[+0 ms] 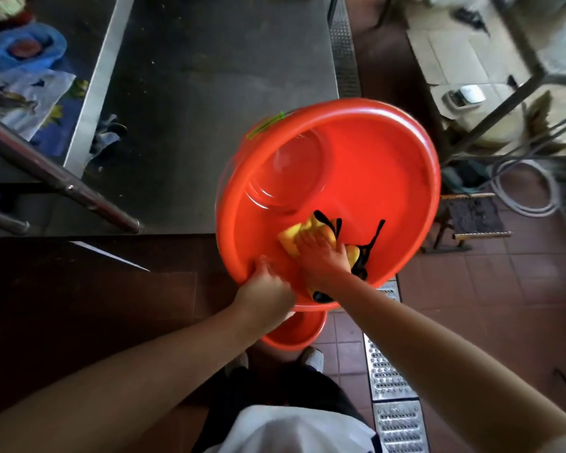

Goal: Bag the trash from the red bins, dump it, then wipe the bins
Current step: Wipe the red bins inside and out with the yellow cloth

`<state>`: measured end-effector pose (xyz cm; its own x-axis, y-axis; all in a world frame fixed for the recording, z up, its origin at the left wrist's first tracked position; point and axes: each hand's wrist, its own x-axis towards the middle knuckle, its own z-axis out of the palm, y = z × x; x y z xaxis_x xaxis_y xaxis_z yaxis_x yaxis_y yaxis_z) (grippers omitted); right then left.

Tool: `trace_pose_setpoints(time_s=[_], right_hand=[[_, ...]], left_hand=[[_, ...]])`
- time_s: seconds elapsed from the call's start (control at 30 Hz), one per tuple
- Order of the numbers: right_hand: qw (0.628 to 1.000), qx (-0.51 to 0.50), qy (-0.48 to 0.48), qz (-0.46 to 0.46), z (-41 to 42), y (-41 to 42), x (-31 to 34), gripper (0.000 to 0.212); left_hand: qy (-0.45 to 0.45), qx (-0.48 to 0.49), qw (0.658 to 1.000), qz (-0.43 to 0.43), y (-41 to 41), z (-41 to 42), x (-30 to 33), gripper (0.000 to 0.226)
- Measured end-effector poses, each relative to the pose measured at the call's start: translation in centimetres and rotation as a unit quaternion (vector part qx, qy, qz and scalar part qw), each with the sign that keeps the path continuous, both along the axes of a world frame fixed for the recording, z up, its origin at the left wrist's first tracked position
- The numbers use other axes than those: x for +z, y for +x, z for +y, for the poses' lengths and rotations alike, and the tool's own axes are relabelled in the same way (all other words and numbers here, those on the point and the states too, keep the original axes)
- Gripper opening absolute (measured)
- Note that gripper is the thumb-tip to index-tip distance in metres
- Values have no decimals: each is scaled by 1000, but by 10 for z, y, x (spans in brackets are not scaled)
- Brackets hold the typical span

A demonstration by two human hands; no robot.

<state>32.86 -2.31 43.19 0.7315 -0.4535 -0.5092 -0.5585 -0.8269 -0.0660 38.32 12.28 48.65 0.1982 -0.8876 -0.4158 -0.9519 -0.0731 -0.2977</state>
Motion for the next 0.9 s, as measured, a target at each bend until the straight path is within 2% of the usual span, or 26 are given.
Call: trace_pose_setpoints(time_s=[0.17,0.27,0.37,0.5,0.6,0.77,0.9], right_hand=[[999,6,5,35,22,-42,23,73],[998,44,-1,38,23,-58,31,73],[998,58,-21,34,23,-73,36,79],[995,76,-57,17,22,-76,33,67],[997,60,-24,36,11,-57,22,65],[995,74,-8,60,-20,-19,-14,62],[999,45,2,31,-41,13,-45,51]], left_hand=[[-44,-24,999,17,-5,9,2,63],[-5,-57,998,11,-10,12,0,69],[-17,-58,997,38,-10,11,-2,63],[17,-46,997,52,-8,6,6,57],[12,-45,997,62,-7,4,12,55],[-44,-33,998,44,-9,3,12,54],[-26,-43,999,3,-13,3,8,56]])
